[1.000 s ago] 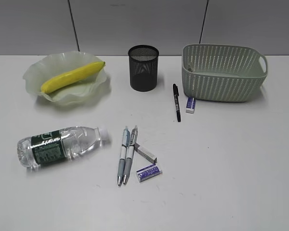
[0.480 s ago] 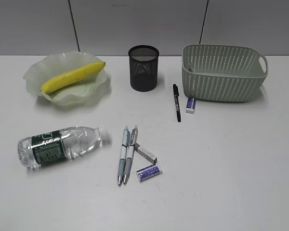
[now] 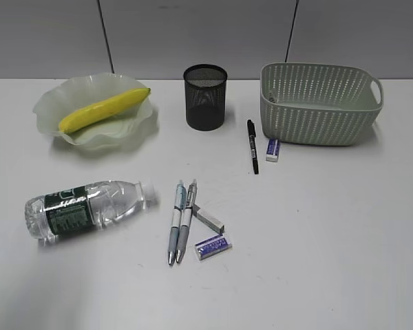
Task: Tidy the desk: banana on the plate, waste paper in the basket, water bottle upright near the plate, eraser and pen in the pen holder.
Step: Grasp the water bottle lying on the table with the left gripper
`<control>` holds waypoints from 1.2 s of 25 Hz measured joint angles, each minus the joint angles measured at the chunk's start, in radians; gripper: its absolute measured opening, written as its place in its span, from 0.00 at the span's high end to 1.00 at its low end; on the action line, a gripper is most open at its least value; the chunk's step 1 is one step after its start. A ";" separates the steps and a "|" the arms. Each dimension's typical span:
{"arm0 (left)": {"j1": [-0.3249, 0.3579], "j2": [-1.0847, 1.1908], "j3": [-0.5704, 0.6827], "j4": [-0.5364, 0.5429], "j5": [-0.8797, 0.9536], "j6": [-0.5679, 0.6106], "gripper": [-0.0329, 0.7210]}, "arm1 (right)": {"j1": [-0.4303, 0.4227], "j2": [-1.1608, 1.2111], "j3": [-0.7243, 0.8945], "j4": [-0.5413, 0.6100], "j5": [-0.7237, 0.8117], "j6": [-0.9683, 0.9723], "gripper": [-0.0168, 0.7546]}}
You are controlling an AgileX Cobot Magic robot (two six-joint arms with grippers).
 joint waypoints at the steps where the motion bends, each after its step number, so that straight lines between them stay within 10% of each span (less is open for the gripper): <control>1: -0.001 0.081 -0.018 -0.033 -0.007 0.039 0.51 | 0.000 0.000 0.000 0.000 0.000 0.000 0.31; 10: -0.023 0.664 -0.317 -0.079 0.010 0.232 0.32 | 0.000 0.000 0.000 0.002 0.000 -0.037 0.31; 17: -0.196 0.936 -0.537 0.148 0.090 0.285 0.30 | 0.000 0.000 0.000 0.002 -0.002 -0.063 0.31; 30: -0.254 1.184 -0.609 0.338 0.087 0.220 0.15 | 0.000 0.000 0.000 0.001 -0.003 -0.065 0.31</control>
